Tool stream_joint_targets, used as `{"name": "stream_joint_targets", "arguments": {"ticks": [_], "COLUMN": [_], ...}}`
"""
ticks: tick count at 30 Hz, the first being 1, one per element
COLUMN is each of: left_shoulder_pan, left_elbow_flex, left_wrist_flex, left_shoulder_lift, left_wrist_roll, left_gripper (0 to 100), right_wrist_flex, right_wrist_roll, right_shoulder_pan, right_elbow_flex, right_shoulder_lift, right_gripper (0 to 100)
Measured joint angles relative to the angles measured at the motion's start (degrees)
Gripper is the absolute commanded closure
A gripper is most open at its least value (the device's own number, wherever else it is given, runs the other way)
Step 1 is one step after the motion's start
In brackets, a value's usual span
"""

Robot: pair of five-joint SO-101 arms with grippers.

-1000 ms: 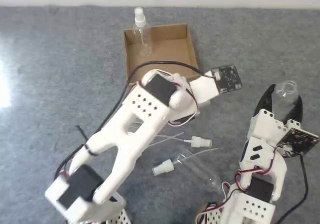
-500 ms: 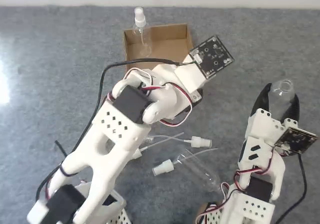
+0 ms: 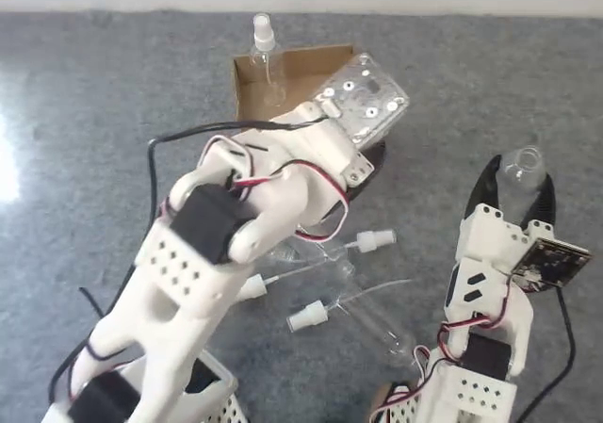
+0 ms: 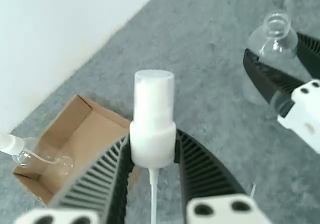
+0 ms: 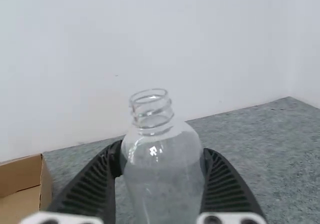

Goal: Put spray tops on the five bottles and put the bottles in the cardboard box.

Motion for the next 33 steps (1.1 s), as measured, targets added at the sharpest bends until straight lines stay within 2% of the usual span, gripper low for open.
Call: {"name": "stream_joint_targets", "arguments": {"ticks": [5,10,16,23,26,33], "left_shoulder_pan": [0.0,-1.4,-6.2,-7.8,-7.6,-7.6], "left_elbow_flex": [0.0,0.6,10.5,25.8,29.9,35.7], "left_wrist_flex": [0.0,-0.4,-8.3,-20.4,-23.2,-25.3], "left_shoulder_lift": [-4.4,-9.0,-16.8,-28.6,-32.7,-39.1], "left_wrist_roll": [1.7,2.4,5.3,6.0,6.3,12.2], "left_gripper": [99,99,99,99,99,99], "right_wrist_flex": [0.4,5.3,10.4,10.5,10.5,10.5], "right_wrist_roll": [0.0,0.0,0.0,0.1,3.4,8.2], "right_shoulder_pan": [-3.1,-7.2,-10.6,-14.8,-16.2,-23.5], "right_elbow_flex": [0.0,-0.1,-2.2,-2.2,-2.2,-2.2], "right_shoulder_lift": [0.0,0.0,0.0,0.0,0.0,0.0], "right_gripper": [93.0,93.0,93.0,93.0,93.0,93.0]}}
